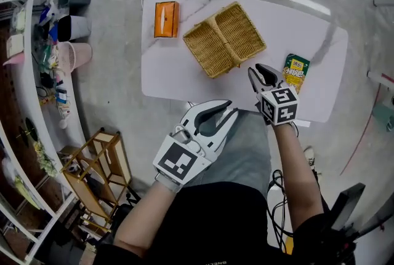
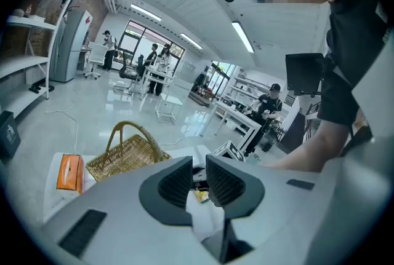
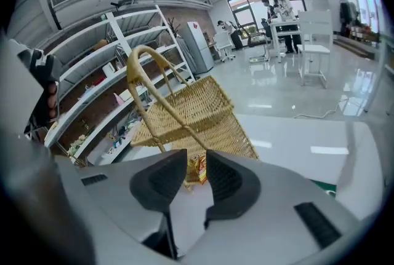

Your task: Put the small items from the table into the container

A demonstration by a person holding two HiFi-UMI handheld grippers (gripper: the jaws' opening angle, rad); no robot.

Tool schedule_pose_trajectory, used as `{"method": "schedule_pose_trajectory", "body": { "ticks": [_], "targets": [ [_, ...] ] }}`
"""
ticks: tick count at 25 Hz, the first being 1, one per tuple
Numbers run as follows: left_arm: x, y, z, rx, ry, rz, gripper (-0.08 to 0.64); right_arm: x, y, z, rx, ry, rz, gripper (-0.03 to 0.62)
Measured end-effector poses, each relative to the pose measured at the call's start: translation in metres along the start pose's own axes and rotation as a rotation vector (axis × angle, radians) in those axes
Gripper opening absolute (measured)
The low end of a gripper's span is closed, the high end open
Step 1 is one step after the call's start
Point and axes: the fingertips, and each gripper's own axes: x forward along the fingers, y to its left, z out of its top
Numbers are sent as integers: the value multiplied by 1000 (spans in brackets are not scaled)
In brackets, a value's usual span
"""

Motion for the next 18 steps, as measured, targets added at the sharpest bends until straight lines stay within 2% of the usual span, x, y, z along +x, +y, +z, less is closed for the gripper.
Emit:
{"method": "schedule_pose_trajectory", "body": {
  "ticks": [5,11,18],
  "targets": [
    [2,-19,23,37,-28,-33,54,-53,11,46,-20,-104,-8,100],
    [7,-41,57,73,-69,-77,54,-139,30,111,-38,-276,-24,95],
    [5,-71,111,112,-144,-142,54,-241,49,160,-13,-464,-79,23]
  ]
}}
